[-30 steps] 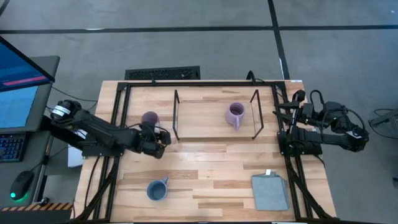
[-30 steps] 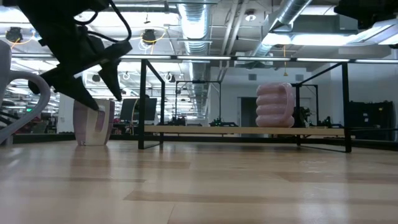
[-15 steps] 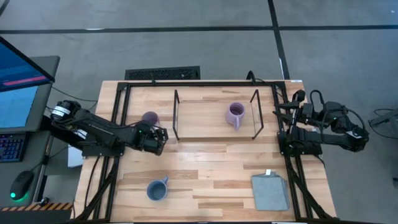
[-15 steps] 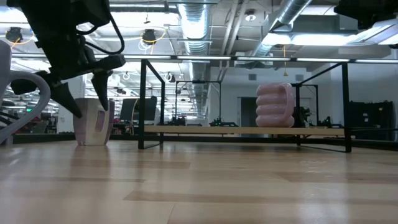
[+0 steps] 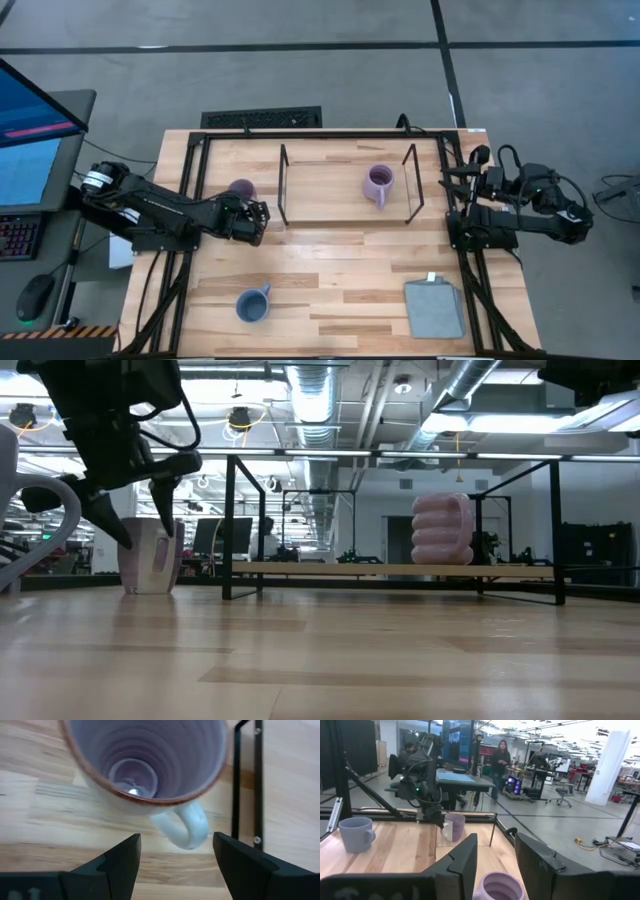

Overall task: Stack small to large cups/mugs on shelf
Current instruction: Put the white and violet mug on the shelf

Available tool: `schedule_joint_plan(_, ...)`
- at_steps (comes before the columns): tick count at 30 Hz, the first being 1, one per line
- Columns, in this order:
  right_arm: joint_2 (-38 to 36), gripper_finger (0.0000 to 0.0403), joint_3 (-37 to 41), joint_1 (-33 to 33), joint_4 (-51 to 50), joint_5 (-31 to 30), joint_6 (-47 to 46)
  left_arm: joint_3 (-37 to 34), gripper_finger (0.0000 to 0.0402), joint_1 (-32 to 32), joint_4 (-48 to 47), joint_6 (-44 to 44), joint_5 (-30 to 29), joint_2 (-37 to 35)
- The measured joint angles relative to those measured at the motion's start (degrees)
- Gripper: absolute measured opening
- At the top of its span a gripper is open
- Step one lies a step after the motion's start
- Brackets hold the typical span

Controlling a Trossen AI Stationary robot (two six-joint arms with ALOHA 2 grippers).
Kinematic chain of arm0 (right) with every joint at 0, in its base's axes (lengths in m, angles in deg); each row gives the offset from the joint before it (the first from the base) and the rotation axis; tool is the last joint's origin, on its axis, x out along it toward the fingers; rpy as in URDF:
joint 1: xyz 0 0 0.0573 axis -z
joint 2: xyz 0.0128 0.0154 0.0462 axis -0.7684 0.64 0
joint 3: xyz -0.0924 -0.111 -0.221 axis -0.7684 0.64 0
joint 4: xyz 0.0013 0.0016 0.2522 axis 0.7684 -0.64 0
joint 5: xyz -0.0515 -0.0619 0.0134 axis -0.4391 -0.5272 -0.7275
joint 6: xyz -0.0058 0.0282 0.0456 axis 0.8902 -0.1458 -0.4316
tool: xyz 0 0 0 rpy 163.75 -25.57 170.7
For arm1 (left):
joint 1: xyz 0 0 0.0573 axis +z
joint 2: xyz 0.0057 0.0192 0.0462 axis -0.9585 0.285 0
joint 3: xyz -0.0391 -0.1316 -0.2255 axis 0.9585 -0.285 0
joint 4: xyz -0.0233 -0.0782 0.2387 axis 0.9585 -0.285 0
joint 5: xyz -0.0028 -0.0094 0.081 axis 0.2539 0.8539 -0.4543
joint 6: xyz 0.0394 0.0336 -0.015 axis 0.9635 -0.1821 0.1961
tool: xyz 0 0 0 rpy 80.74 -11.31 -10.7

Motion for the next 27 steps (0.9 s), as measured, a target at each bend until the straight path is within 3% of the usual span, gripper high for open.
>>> schedule_joint_plan(21,0.0,0.0153,0.0,0.0,-0.1,0.0,0.0,0.0,0.024,0.0,-7.7,-2.9,5.0,0.0)
schedule_joint_plan(27,0.0,0.0155,0.0,0.0,-0.1,0.0,0.0,0.0,0.024,0.0,-7.3,4.7,6.2,0.0)
